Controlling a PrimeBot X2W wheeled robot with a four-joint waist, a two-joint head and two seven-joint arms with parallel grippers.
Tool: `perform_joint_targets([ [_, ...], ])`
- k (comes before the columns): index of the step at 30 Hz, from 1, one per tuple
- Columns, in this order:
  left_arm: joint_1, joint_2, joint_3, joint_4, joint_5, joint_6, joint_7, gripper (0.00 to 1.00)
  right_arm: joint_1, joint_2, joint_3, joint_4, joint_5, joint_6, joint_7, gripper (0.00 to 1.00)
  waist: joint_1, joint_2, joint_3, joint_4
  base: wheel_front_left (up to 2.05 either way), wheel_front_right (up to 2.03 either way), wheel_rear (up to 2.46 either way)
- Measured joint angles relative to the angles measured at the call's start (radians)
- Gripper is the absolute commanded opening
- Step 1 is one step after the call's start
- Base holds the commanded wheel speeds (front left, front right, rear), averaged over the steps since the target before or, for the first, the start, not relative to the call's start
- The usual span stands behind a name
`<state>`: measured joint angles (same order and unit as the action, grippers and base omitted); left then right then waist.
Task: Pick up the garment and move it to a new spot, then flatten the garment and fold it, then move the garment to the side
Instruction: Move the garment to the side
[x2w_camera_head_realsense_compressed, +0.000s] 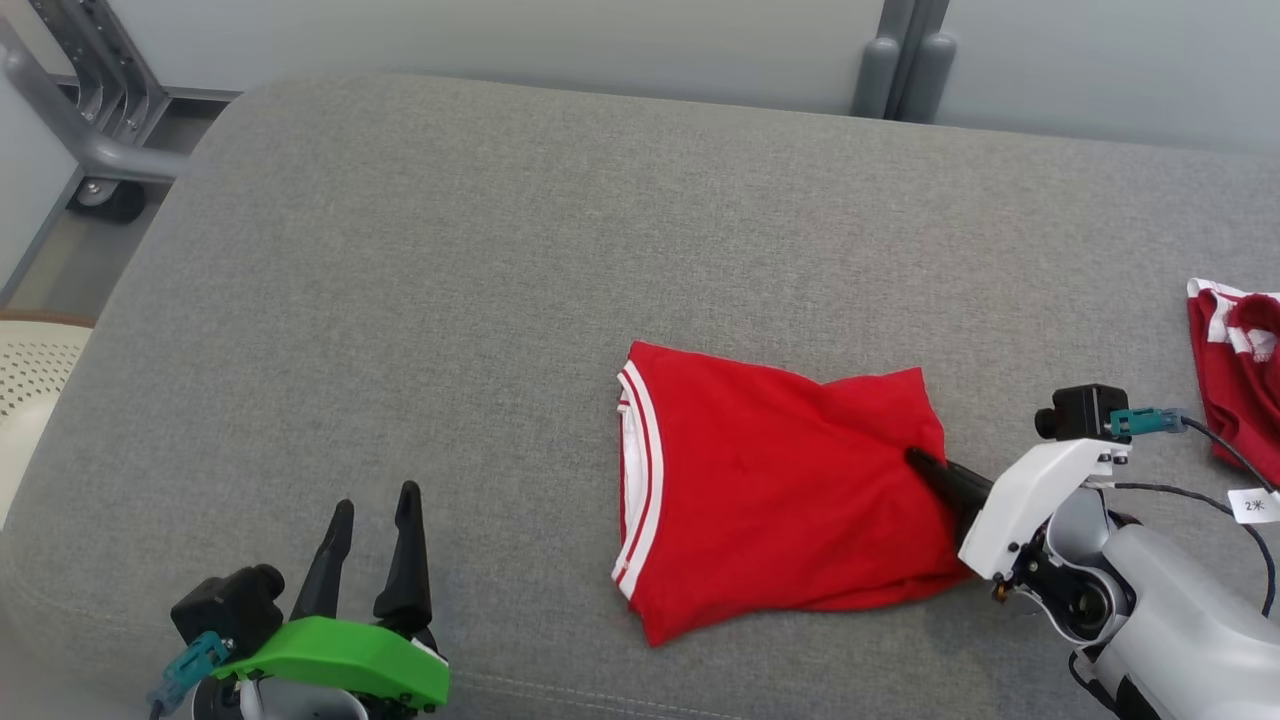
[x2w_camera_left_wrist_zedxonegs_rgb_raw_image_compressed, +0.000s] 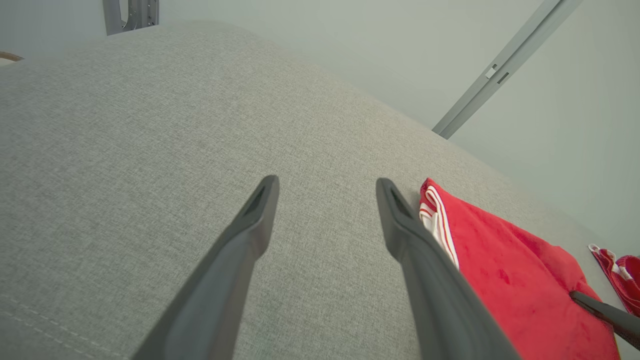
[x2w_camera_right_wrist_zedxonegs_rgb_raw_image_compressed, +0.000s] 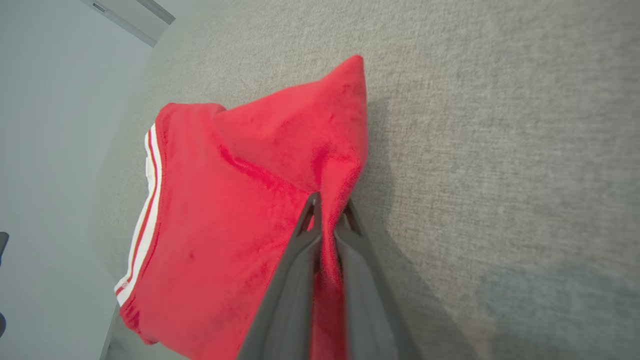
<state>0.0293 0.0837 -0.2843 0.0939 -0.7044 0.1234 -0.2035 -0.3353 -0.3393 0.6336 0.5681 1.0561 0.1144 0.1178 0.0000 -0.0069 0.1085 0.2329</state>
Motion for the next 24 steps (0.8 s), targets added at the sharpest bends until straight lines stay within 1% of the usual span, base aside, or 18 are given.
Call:
perform_joint_targets([
  [4,0.0,0.0,0.006,0.003,0.0,0.0,0.0,1.0,-0.022,-0.009,0.008,-0.004,-0.01,0.009,-0.005,0.0,0.0,0.0,-0.007,-0.02,0.0,0.0,0.0],
  [7,0.001,0.0,0.009,0.007,0.0,0.0,-0.001,1.0,-0.043,-0.029,0.016,-0.015,-0.021,0.009,-0.009,0.0,0.0,0.0,-0.015,-0.039,0.0,0.0,0.0],
  [15,0.007,-0.001,0.007,0.016,0.0,0.0,-0.001,1.0,-0.097,-0.132,0.02,-0.037,-0.063,0.009,0.001,0.0,0.0,0.0,-0.043,-0.101,0.0,0.0,0.0],
  [24,0.025,-0.003,-0.003,0.017,0.0,0.0,-0.001,1.0,-0.193,-0.222,0.002,-0.065,-0.08,0.009,0.052,0.0,0.0,0.0,-0.079,-0.185,0.0,0.0,0.0],
])
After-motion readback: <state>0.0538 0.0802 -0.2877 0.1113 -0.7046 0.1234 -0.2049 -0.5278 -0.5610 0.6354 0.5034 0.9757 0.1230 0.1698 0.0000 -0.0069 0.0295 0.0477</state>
